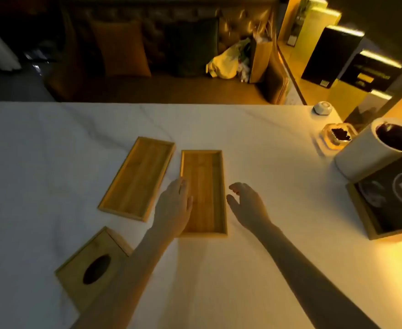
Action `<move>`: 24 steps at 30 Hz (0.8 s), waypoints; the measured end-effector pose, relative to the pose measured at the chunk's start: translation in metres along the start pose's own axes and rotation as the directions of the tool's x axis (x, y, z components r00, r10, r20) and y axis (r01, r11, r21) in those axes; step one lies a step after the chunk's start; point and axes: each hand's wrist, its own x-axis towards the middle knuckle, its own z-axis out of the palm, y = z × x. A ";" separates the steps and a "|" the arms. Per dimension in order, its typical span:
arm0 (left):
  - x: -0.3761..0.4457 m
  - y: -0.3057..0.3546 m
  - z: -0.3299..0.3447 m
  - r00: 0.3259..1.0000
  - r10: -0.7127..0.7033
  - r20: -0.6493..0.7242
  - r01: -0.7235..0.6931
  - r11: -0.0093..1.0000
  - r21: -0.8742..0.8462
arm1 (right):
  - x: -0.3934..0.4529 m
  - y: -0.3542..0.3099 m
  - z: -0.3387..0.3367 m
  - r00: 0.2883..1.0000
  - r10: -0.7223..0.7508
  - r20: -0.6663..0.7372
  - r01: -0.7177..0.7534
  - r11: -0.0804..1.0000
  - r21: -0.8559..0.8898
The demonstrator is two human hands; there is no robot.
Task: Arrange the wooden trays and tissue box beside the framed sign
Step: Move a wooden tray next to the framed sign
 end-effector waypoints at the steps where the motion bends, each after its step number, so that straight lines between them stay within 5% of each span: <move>1: -0.001 -0.002 0.008 1.000 -0.016 0.011 0.016 1.000 0.011 | -0.002 0.003 0.009 0.998 0.061 0.016 -0.061 0.998 0.000; 10: -0.022 -0.024 0.067 0.972 -0.235 0.027 0.235 0.972 0.023 | -0.024 0.033 0.082 0.986 0.164 0.038 -0.147 0.948 -0.281; 24: -0.026 -0.023 0.060 0.909 -0.372 0.187 0.416 0.827 -0.378 | -0.013 0.020 0.079 0.938 0.334 0.096 -0.339 0.940 0.035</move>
